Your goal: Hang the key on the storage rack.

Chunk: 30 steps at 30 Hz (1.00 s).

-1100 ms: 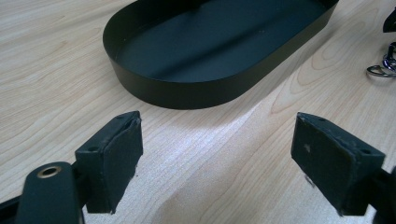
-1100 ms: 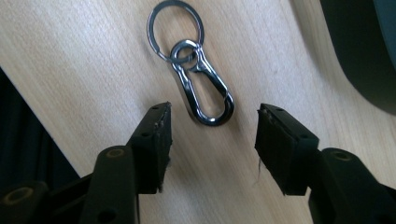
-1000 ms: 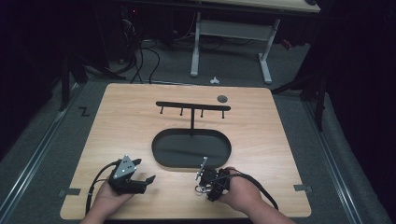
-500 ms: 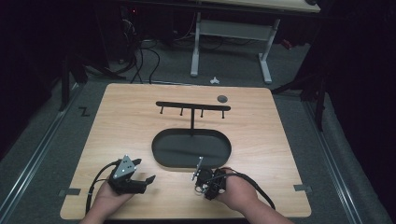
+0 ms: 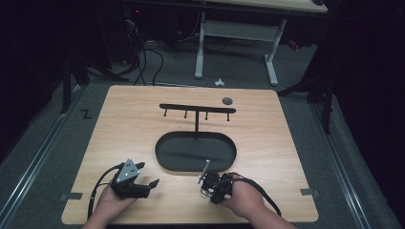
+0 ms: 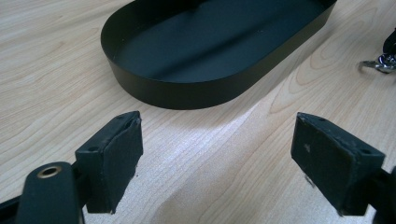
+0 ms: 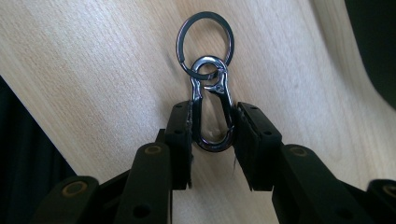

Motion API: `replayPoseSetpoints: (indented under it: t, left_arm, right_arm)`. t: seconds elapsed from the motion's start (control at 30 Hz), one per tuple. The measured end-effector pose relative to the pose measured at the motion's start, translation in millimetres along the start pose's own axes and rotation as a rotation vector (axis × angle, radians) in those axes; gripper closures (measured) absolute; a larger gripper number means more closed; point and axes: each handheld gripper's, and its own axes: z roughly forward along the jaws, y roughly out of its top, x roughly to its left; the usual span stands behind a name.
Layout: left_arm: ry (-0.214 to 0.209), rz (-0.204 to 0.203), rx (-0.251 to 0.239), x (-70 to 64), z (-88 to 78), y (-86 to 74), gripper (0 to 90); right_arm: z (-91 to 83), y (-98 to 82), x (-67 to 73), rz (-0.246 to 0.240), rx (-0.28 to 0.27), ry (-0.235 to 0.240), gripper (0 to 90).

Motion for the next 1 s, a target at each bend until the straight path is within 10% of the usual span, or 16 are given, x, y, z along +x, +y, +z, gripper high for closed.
replayPoseSetpoints:
  t: [0.67,1.0]
  left_arm:
    - [-0.001,0.002,0.002,0.3,-0.6,0.1,17.3]
    - [-0.002,0.004,0.003,-0.5,0.0,0.1,17.3]
  right_arm:
    - [2.2,5.9,-2.2,-0.014,0.003,0.04,57.5]
    - [1.1,7.3,-1.3,-0.008,0.01,0.037,68.0]
